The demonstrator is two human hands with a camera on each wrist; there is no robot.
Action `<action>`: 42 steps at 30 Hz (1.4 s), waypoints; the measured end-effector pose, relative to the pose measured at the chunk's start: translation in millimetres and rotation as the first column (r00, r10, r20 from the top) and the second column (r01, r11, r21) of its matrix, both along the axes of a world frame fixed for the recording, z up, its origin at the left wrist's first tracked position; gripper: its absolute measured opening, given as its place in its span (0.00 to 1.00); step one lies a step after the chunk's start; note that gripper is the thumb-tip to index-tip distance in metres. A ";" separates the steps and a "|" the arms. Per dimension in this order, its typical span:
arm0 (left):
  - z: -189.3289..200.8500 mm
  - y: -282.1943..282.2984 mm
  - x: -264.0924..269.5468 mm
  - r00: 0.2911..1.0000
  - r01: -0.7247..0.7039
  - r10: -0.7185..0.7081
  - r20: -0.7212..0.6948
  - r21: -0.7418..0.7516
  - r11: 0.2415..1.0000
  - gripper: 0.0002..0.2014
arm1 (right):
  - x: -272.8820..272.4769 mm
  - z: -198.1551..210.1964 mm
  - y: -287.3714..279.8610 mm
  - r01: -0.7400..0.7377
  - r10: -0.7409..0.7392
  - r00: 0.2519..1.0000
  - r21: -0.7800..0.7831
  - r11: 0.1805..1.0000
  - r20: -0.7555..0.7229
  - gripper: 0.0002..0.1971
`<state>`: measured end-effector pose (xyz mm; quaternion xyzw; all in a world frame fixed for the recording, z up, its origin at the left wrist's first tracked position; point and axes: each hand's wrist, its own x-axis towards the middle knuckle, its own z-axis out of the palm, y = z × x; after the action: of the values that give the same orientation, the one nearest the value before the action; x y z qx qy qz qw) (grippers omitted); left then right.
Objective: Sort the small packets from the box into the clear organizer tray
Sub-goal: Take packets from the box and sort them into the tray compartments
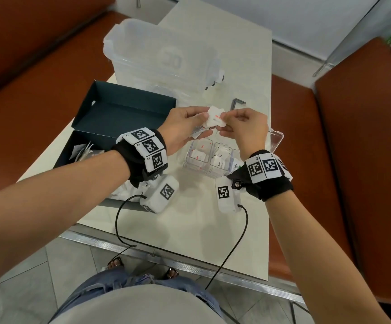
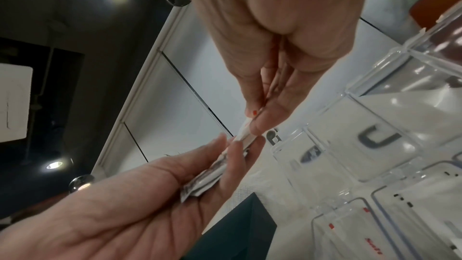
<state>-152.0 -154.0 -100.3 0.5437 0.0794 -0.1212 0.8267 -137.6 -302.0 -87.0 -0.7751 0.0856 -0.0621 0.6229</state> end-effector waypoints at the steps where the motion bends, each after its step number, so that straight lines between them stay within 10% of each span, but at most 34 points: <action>1: 0.1 -0.4 -0.3 1.000 0.012 -0.012 0.012 0.002 1.000 0.13 | -0.2 -0.5 0.9 0.009 -0.009 1.000 0.023 1.000 -0.003 0.04; 15: 3.6 7.8 1.6 0.989 0.149 -0.147 -0.032 0.087 0.985 0.19 | 6.8 14.9 -19.1 -0.140 0.204 0.976 -0.496 0.857 0.077 0.02; 42: 2.3 0.9 2.5 0.997 0.063 -0.064 0.033 0.045 0.997 0.18 | 1.8 5.8 -19.1 -0.202 0.198 0.979 -0.090 0.975 -0.054 0.13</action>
<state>-149.5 -153.2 -98.0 0.5661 0.0506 -0.1364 0.8114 -135.8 -321.1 -81.3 -0.8097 0.0182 0.0143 0.5863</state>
